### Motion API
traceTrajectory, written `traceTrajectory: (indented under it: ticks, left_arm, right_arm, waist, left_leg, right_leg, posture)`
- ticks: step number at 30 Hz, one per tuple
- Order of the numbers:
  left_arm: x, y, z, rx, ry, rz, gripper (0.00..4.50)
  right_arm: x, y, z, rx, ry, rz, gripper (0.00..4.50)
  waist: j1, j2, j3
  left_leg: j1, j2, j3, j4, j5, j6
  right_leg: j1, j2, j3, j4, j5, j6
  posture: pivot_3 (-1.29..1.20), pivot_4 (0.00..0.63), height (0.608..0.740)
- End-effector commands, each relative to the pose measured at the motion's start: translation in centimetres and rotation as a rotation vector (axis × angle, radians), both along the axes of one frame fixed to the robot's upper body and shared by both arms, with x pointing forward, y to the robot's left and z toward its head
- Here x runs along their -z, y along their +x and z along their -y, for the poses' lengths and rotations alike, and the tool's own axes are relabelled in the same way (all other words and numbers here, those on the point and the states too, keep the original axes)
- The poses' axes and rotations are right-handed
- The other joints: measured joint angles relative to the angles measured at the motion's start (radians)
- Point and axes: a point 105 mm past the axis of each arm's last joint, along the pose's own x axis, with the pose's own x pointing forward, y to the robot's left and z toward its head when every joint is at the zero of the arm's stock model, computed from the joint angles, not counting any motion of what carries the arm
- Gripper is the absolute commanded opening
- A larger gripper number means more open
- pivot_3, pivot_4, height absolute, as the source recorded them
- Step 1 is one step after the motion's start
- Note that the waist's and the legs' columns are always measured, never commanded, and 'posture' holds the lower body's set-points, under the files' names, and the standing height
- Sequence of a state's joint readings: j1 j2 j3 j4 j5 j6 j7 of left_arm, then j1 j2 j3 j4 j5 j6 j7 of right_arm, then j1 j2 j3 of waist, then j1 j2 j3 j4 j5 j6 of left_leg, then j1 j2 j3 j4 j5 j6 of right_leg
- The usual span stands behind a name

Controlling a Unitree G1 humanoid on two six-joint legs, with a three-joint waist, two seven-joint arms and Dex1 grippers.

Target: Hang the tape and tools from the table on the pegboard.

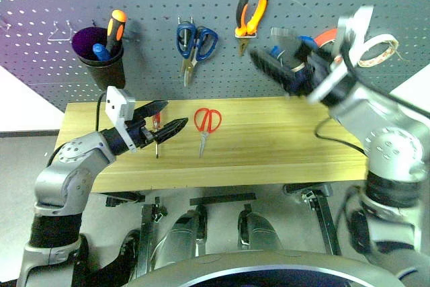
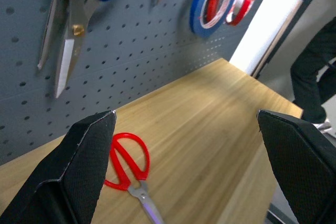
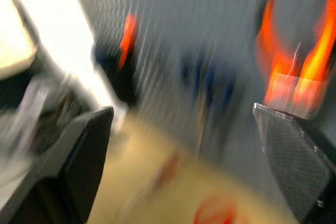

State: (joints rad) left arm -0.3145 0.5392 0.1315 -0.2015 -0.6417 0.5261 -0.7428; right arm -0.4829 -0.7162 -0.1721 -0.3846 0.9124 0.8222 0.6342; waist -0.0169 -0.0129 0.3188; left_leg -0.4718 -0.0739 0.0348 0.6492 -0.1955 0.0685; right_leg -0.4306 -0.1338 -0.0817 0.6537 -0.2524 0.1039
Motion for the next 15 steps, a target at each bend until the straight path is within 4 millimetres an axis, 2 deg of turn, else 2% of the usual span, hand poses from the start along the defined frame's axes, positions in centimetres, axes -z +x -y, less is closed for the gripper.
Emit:
traceTrajectory:
  ticks: [1, 5, 6, 9, 11, 15]
  left_arm:
    - [0.4, 0.9, 0.6, -0.033, 0.012, 0.027, 4.50]
    - [2.5, 1.9, 1.0, -0.089, 0.062, -0.019, 4.50]
    - [3.6, 2.6, 0.9, -0.150, 0.124, -0.034, 4.50]
    - [5.2, 4.2, 0.2, -0.315, 0.113, -0.155, 4.50]
    - [6.2, 4.5, -0.3, -0.396, 0.177, -0.199, 4.50]
    - [6.8, 4.7, 0.0, -0.488, 0.224, -0.246, 4.50]
  right_arm:
    - [0.6, -1.4, 0.7, -0.070, -0.155, 0.007, 4.47]
    - [1.3, -1.7, 1.3, -0.082, -0.208, -0.031, 4.47]
    - [1.3, -1.6, 1.4, -0.079, -0.202, -0.045, 4.47]
    - [0.8, -1.4, 1.2, -0.069, -0.202, -0.033, 4.47]
    - [0.5, -1.3, 1.0, -0.069, -0.195, -0.035, 4.47]
    - [1.0, -1.3, 0.8, -0.064, -0.207, -0.039, 4.47]
  waist:
    - [-0.011, 0.001, 0.000]
    - [-0.031, 0.001, -0.001]
    - [-0.031, 0.001, -0.001]
    - [-0.028, 0.001, -0.001]
    - [-0.028, 0.000, 0.000]
    - [-0.027, 0.000, 0.000]
  left_leg:
    - [0.000, 0.000, 0.000, 0.001, -0.001, 0.001]
    - [0.000, 0.001, 0.001, 0.002, -0.003, 0.005]
    - [0.001, 0.001, 0.001, 0.001, -0.003, 0.005]
    - [0.000, 0.001, 0.001, 0.001, -0.003, 0.005]
    - [-0.001, 0.001, 0.000, 0.002, -0.004, 0.007]
    - [-0.002, 0.001, 0.000, 0.003, -0.006, 0.010]
  right_leg:
    - [0.001, 0.000, 0.000, -0.002, 0.001, 0.002]
    - [0.003, -0.001, 0.001, -0.005, 0.003, 0.005]
    - [0.003, -0.001, 0.001, -0.004, 0.003, 0.005]
    - [0.002, -0.001, 0.001, -0.005, 0.003, 0.004]
    - [0.002, -0.001, 0.001, -0.005, 0.003, 0.005]
    - [0.002, -0.001, 0.001, -0.006, 0.003, 0.005]
  posture:
    - [-0.21, 0.280, 0.723]
    - [-0.22, 0.290, 0.723]
    - [-0.22, 0.294, 0.723]
    - [-0.23, 0.306, 0.723]
    - [-0.23, 0.317, 0.723]
    - [-0.22, 0.333, 0.723]
